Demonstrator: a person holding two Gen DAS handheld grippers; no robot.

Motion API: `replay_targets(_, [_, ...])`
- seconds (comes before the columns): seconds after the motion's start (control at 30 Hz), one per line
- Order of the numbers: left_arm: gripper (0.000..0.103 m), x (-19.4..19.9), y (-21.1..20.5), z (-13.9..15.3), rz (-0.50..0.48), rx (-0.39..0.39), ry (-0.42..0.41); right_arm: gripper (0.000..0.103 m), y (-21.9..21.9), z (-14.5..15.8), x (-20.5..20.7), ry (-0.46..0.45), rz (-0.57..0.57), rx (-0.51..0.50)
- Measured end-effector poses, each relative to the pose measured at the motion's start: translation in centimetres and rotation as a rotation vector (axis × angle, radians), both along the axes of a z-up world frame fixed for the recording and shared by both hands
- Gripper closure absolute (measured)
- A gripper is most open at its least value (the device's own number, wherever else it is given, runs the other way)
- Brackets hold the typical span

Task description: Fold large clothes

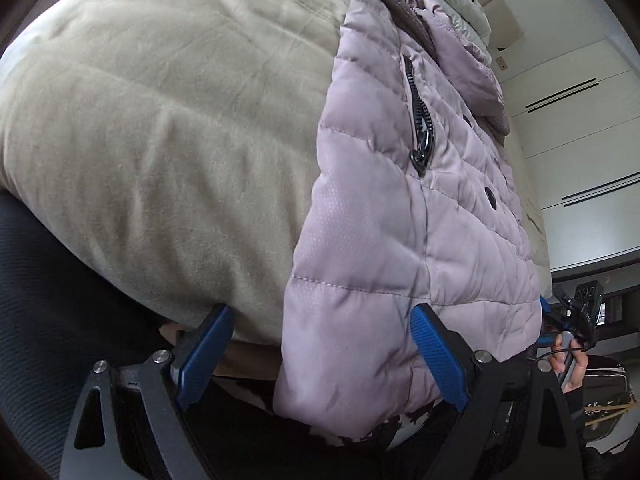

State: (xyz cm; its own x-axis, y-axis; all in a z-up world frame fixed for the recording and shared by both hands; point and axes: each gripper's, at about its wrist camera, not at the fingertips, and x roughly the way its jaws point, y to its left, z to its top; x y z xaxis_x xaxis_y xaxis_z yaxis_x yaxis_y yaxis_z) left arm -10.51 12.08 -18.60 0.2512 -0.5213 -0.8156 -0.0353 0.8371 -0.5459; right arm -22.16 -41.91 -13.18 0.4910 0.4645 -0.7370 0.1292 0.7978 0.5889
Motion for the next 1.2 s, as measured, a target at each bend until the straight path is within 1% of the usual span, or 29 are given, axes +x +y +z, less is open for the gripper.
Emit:
replay_targets(0.07, [0.011,0.7,0.0,-0.5,0.005,-0.048,0.017,0.019,0.0,-0.7,-0.7,0.024,0.006,0.009])
replay_targets(0.13, [0.012,1.0,0.0,-0.5,0.002,-0.076,0.027,0.019,0.1,-1.1,-1.1,0.038,0.013,0.015])
replay_targets(0.23, [0.022,1.0,-0.3,-0.4,-0.042,-0.085,0.041,0.019,0.4,-1.5,-1.2,0.065,0.04,0.028])
replay_targets(0.3, [0.036,0.8,-0.5,-0.3,-0.061,-0.102,0.045,0.019,0.4,-2.2,-1.0,0.1,0.049,0.045])
replay_targets(0.37, [0.044,0.7,-0.7,-0.2,-0.068,-0.12,0.044,0.019,0.4,-2.7,-0.9,0.127,0.059,0.077])
replay_targets(0.4, [0.045,0.6,-0.8,-0.2,-0.07,-0.121,0.042,0.02,0.5,-2.7,-0.9,0.132,0.066,0.084])
replay_targets(0.47, [0.045,0.6,-1.0,-0.3,-0.076,-0.122,0.045,0.033,1.0,-2.9,-0.9,0.15,0.095,0.084])
replay_targets(0.5, [0.045,0.6,-1.2,-0.4,-0.08,-0.122,0.051,0.036,1.2,-3.0,-0.9,0.16,0.105,0.078])
replay_targets(0.53, [0.045,0.6,-1.3,-0.6,-0.086,-0.121,0.061,0.046,1.4,-3.0,-0.9,0.167,0.109,0.067])
replay_targets(0.57, [0.045,0.7,-1.4,-0.7,-0.09,-0.117,0.068,0.058,1.4,-3.1,-0.9,0.174,0.111,0.061])
replay_targets(0.67, [0.045,0.5,-1.8,-0.5,-0.099,-0.102,0.064,0.072,1.0,-3.4,-1.3,0.183,0.088,0.075])
replay_targets(0.7, [0.056,0.4,-2.0,-0.3,-0.102,-0.098,0.054,0.074,0.9,-3.4,-1.2,0.182,0.082,0.073])
replay_targets(0.73, [0.065,0.2,-2.0,0.0,-0.107,-0.097,0.044,0.079,1.0,-3.4,-1.3,0.18,0.075,0.07])
replay_targets(0.77, [0.078,0.1,-2.3,0.4,-0.116,-0.094,0.028,0.084,1.1,-3.3,-1.3,0.175,0.074,0.064])
replay_targets(0.8, [0.086,-0.1,-2.6,0.9,-0.133,-0.074,0.005,0.085,1.4,-3.1,-1.3,0.169,0.075,0.052])
replay_targets(0.87, [0.091,-0.4,-3.7,1.9,-0.172,-0.024,-0.035,0.093,1.9,-2.5,-1.4,0.151,0.079,0.026])
replay_targets(0.97, [0.093,-1.2,-4.4,3.2,-0.23,0.025,-0.063,0.095,2.7,-1.4,-1.6,0.136,0.104,-0.018])
replay_targets(1.07, [0.093,-2.6,-4.1,3.9,-0.273,0.03,-0.049,0.096,2.8,-0.3,-2.7,0.129,0.12,-0.02])
replay_targets(1.2, [0.093,-5.0,-3.8,4.2,-0.349,0.004,0.018,0.096,2.6,1.1,-5.1,0.133,0.115,0.016])
